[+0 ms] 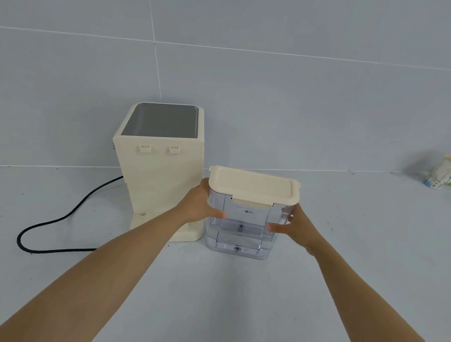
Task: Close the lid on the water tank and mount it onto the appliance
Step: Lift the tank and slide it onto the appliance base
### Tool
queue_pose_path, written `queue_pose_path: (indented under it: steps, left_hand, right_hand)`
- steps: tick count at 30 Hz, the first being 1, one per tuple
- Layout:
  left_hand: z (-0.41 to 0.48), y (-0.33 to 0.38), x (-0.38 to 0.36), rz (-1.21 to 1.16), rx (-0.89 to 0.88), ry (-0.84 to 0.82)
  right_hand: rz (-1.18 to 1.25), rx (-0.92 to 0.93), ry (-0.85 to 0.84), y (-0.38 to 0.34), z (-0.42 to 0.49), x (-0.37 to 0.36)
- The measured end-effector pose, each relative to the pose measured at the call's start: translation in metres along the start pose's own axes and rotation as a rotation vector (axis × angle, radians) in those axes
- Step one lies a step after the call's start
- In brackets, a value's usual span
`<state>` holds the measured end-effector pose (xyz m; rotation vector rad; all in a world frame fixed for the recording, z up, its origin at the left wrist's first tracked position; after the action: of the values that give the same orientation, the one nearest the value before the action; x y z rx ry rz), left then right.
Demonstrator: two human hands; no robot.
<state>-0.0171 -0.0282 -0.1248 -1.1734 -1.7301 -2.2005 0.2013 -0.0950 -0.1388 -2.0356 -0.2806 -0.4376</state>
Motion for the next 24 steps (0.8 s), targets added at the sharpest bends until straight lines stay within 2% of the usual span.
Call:
queue_pose_path:
  steps: [12,17,24]
  left_hand:
    - [-0.007,0.018,0.01,0.045,-0.066,0.023]
    - [-0.013,0.033,0.035,0.107,-0.067,0.082]
    - [-0.033,0.046,0.084,0.097,0.011,0.187]
  right_hand:
    - [-0.085,0.03,0.004,-0.004,-0.004,0.0]
    - [-0.088,0.07,0.029,-0.031,-0.01,0.007]
    - [-0.146,0.12,-0.031,-0.081,-0.011,-0.002]
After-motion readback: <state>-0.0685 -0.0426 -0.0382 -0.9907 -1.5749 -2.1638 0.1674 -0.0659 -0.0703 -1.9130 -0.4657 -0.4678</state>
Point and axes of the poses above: each hand's wrist, its own z-axis towards the middle knuckle, its own x-axis out of the back of the hand, y = z × x, the point moved 9 cm from there along z, towards the middle knuckle, and after that the axes turned 15 degrees about -x, right-handed, at the moved point
